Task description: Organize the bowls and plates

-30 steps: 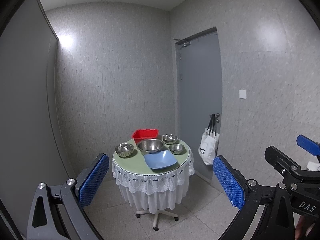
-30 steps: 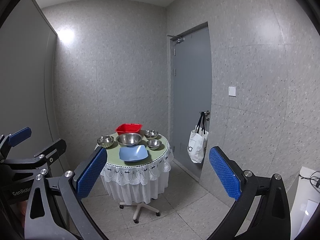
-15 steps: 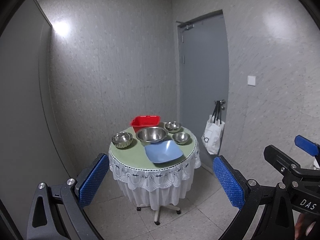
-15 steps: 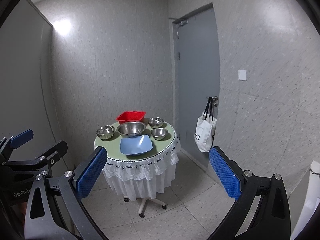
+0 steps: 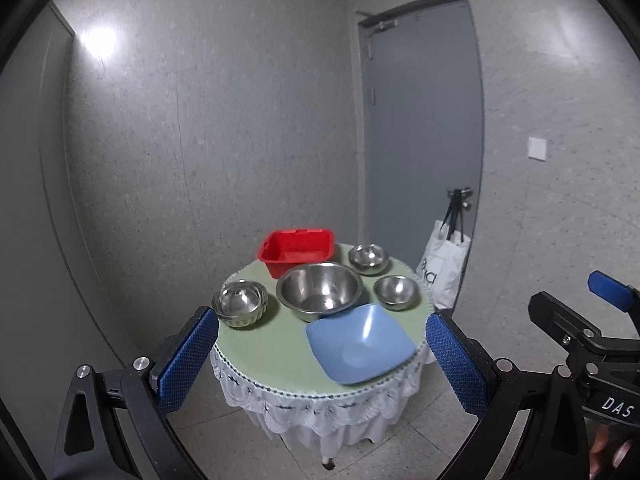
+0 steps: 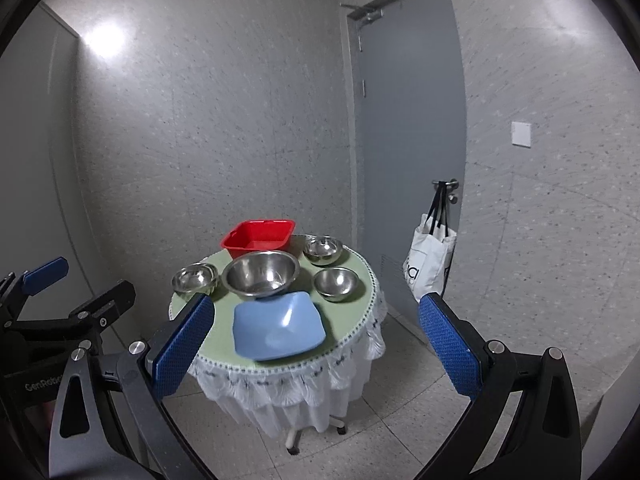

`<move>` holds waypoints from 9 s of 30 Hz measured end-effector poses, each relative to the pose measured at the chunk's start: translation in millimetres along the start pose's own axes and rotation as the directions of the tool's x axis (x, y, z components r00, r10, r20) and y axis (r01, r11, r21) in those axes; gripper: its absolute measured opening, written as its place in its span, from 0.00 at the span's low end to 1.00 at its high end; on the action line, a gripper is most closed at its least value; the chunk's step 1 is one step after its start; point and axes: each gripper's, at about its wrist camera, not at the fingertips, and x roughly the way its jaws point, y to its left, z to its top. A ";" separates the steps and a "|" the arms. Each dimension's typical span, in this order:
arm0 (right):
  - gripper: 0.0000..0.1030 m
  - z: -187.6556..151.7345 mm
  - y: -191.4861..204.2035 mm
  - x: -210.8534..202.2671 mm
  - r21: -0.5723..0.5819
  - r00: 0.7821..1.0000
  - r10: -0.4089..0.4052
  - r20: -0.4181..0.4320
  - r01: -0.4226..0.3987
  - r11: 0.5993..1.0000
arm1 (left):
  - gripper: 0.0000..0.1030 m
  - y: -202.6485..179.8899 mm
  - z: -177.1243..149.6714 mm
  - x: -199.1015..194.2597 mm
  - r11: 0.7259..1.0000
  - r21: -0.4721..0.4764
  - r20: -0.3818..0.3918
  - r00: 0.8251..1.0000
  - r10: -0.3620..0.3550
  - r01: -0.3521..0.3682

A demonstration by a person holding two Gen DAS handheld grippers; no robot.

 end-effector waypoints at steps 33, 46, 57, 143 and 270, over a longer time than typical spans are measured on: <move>0.71 8.8 4.0 529.5 -0.064 0.737 0.240 -0.631 -0.358 0.931 | 0.76 46.3 78.2 557.9 0.960 -0.205 -0.580 0.814 0.040 -0.193; 0.17 -12.9 18.8 577.8 0.027 0.603 0.317 -0.732 -0.440 0.898 | 0.35 64.1 68.3 642.6 0.961 -0.212 -0.672 0.740 -0.012 -0.176; 0.18 19.2 14.3 549.5 0.068 0.621 0.358 -0.697 -0.440 0.895 | 0.25 96.1 87.6 626.2 0.974 -0.224 -0.607 0.787 -0.106 -0.042; 0.14 -88.5 -38.7 387.3 0.168 0.696 0.370 -0.615 -0.343 0.924 | 0.21 108.0 -35.1 482.5 0.979 -0.198 -0.581 0.801 -0.148 0.037; 0.15 27.9 177.4 485.5 0.131 0.712 0.460 -0.530 -0.468 0.874 | 0.14 269.9 44.5 450.5 0.984 -0.166 -0.443 0.896 -0.019 -0.061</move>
